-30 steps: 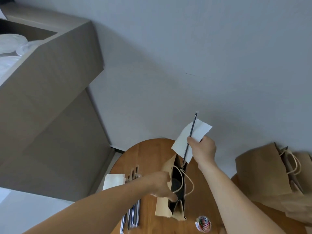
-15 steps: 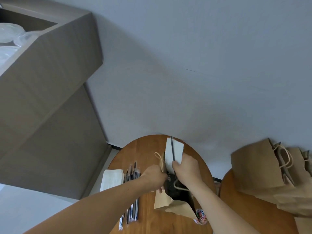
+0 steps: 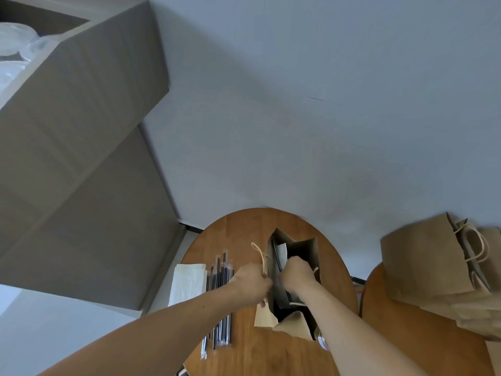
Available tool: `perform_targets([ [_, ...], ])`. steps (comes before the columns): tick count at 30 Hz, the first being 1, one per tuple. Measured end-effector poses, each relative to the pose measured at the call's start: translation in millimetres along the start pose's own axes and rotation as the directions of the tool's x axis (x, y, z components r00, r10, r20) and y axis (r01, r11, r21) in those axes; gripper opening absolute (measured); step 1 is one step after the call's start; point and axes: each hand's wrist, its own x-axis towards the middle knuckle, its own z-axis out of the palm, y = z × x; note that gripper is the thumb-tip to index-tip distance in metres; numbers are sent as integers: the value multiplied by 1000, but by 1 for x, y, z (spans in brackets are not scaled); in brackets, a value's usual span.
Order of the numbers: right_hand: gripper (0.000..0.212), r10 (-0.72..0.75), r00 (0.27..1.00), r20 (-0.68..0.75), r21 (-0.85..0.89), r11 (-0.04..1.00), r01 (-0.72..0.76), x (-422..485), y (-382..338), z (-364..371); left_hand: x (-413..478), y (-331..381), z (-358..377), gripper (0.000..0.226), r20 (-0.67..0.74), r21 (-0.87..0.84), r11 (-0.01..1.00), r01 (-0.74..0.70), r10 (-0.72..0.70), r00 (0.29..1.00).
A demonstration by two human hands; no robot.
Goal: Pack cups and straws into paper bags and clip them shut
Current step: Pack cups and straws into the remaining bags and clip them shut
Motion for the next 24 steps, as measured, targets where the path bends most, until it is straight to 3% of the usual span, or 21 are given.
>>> perform_targets([
  [13, 21, 126, 992, 14, -138, 983, -123, 40, 20, 41, -7, -3, -9, 36, -41, 14, 1000, 4, -3, 999],
  [18, 3, 52, 998, -45, -179, 982, -59, 40, 27, 41, -5, -4, -8, 30, -39, 34, 999, -12, 13, 999],
  [24, 21, -84, 991, -107, -228, 972, 58, 20, 10, 13, -2, 1, -8, 25, -42, 65, 997, -40, 43, 998],
])
